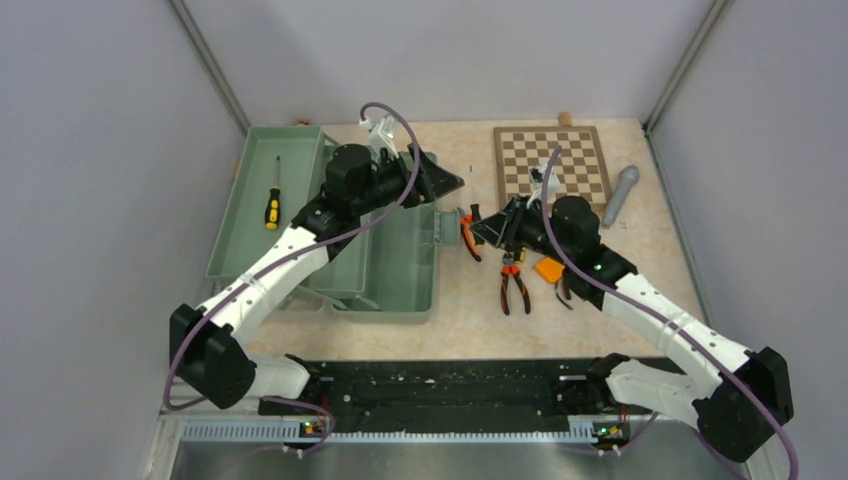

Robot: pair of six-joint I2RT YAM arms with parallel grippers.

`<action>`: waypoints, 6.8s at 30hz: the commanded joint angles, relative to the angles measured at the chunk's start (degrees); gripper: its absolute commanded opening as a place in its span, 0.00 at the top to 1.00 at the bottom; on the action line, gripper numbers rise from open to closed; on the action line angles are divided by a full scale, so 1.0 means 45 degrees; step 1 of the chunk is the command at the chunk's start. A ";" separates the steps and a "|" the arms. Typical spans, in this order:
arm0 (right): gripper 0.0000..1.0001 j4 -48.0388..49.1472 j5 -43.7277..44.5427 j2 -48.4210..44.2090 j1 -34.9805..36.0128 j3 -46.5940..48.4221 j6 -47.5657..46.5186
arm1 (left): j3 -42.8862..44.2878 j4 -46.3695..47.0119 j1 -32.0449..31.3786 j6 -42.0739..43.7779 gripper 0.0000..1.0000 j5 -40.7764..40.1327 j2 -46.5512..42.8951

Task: Pack the tool kit

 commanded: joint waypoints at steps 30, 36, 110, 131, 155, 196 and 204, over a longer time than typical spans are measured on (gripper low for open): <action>0.23 -0.0038 0.1894 -0.0135 0.1686 0.1361 -0.1764 | 0.3328 -0.5004 0.0697 0.5116 1.00 -0.4138 -0.0985; 0.18 -0.1294 0.3012 -0.0212 0.1676 0.1389 -0.2364 | 0.6628 -0.9297 0.3290 0.8469 1.00 -0.5719 -0.0308; 0.96 -0.1480 0.4214 0.5368 -0.2530 0.0636 -0.1615 | -0.0288 -0.2787 0.2835 0.2480 0.05 0.0752 -0.2883; 1.00 -0.1217 0.0917 -0.0103 -0.0348 0.1284 -0.2171 | 0.1308 0.0045 -0.0149 0.2406 0.09 -0.0471 0.0047; 1.00 0.0245 0.0102 0.0656 0.1862 0.2033 -0.1667 | 0.1742 0.1124 -0.1767 0.3009 1.00 -0.1948 0.1467; 0.06 -0.4779 0.4910 0.0276 -0.0459 0.2092 -0.2452 | 0.7394 -1.1423 0.7388 0.9814 0.97 -0.7469 0.3160; 0.07 -0.4859 0.5114 0.0345 -0.1053 0.1679 -0.2572 | 0.7499 -1.1255 0.7439 0.9843 0.65 -0.7498 0.3501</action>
